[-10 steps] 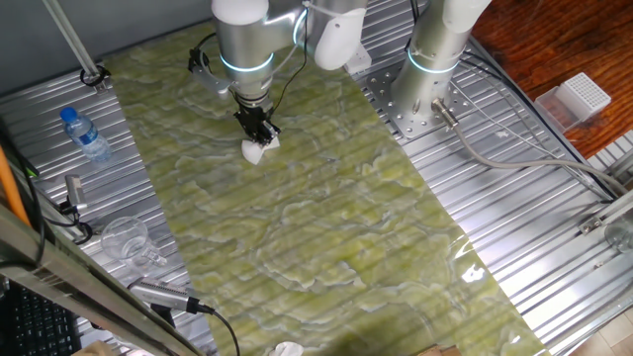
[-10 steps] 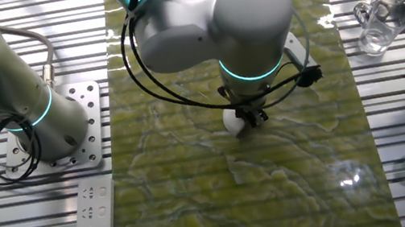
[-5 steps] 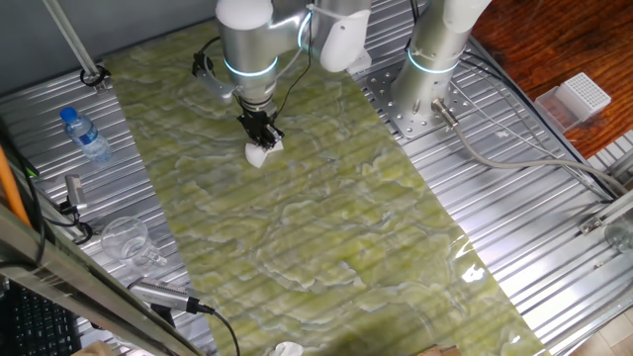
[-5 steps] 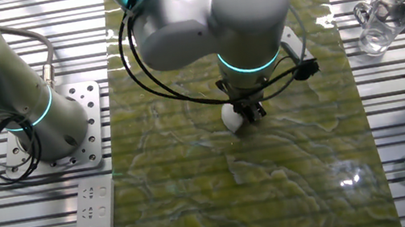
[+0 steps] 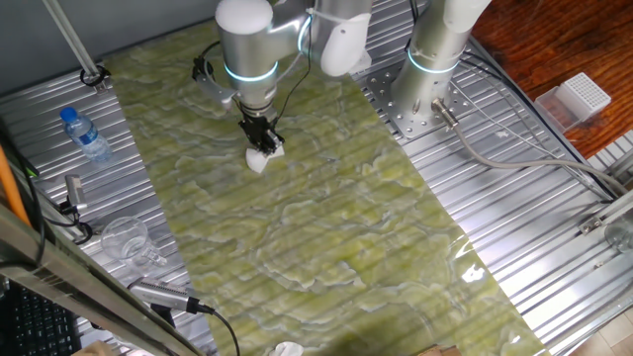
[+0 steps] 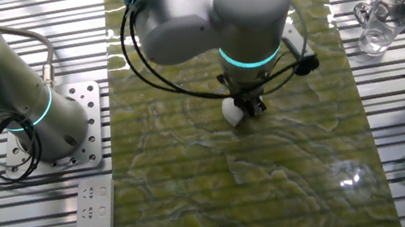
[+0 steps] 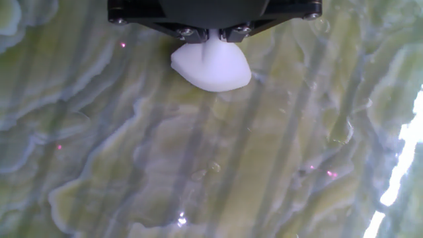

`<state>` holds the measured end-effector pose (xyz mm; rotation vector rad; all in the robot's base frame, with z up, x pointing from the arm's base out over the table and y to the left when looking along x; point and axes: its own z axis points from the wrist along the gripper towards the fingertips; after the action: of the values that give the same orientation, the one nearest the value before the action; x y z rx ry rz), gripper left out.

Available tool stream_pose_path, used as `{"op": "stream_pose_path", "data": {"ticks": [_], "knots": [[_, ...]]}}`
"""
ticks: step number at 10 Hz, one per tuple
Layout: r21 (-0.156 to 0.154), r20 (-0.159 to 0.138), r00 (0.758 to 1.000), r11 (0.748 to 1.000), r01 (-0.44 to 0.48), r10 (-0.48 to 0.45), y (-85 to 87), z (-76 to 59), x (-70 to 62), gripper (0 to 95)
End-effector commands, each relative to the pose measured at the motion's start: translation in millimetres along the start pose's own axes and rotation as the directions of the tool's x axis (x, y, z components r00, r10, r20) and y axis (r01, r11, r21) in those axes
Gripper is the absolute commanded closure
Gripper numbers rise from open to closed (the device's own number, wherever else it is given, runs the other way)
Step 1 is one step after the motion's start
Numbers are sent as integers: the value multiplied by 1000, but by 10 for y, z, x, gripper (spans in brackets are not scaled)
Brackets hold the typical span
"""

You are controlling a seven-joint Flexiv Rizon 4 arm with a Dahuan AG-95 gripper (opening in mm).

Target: Clean the tabletop with a sponge

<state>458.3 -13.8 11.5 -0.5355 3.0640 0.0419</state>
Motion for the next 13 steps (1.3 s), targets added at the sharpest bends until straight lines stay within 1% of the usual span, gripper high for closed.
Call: {"op": "stream_pose_path", "data": {"ticks": [1,3,4,5,6,8,11,13], "knots": [[-15,9,1000,1000,-13,13,66,16,-37,950],[-13,13,999,999,-32,32,182,66,-85,950],[-9,11,999,999,-42,42,244,70,-106,950],[14,-1,999,999,-39,39,283,21,-116,950],[3,3,999,999,-46,46,301,-10,-117,950],[-17,11,998,998,-63,63,355,7,-159,950],[-22,9,996,996,-85,86,439,7,-210,950],[-39,10,995,994,-99,99,465,-27,-213,950]]}}
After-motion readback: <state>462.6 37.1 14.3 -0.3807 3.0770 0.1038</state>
